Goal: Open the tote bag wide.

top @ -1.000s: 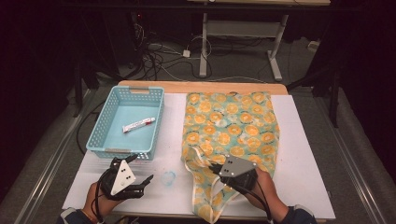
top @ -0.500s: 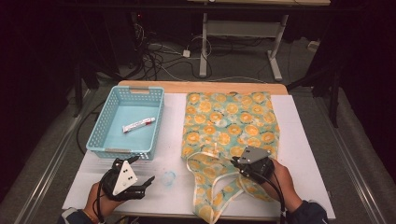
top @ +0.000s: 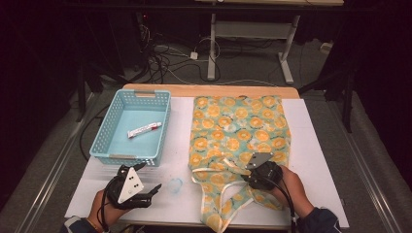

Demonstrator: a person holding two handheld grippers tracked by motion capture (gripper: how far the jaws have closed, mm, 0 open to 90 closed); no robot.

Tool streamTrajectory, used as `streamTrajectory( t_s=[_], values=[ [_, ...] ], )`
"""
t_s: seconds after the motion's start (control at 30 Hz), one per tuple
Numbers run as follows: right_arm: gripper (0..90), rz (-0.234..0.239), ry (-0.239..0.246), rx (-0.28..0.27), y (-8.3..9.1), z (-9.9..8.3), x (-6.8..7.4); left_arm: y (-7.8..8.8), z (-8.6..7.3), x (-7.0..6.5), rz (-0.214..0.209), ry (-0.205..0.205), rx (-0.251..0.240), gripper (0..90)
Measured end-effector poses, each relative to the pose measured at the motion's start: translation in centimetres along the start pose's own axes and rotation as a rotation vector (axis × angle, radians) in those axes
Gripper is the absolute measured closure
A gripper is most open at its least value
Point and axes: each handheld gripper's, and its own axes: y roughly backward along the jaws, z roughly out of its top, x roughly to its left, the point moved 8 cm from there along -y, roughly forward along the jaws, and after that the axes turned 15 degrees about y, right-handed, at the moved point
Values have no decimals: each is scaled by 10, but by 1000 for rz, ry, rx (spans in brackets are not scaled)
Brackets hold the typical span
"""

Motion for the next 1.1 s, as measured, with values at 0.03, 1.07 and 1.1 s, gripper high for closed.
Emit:
streamTrajectory(
  t_s=[0.03, 1.07, 1.1],
  values=[
    [617, 4, -8, 6, 0, -2, -2, 0, 0, 0, 0, -1, 1, 183],
    [898, -84, -56, -108, -2, 24, -43, -13, 13, 2, 3, -12, -9, 185],
    [898, -91, -63, -114, -2, 27, -44, -14, 15, 3, 1, -8, -13, 186]
  ],
)
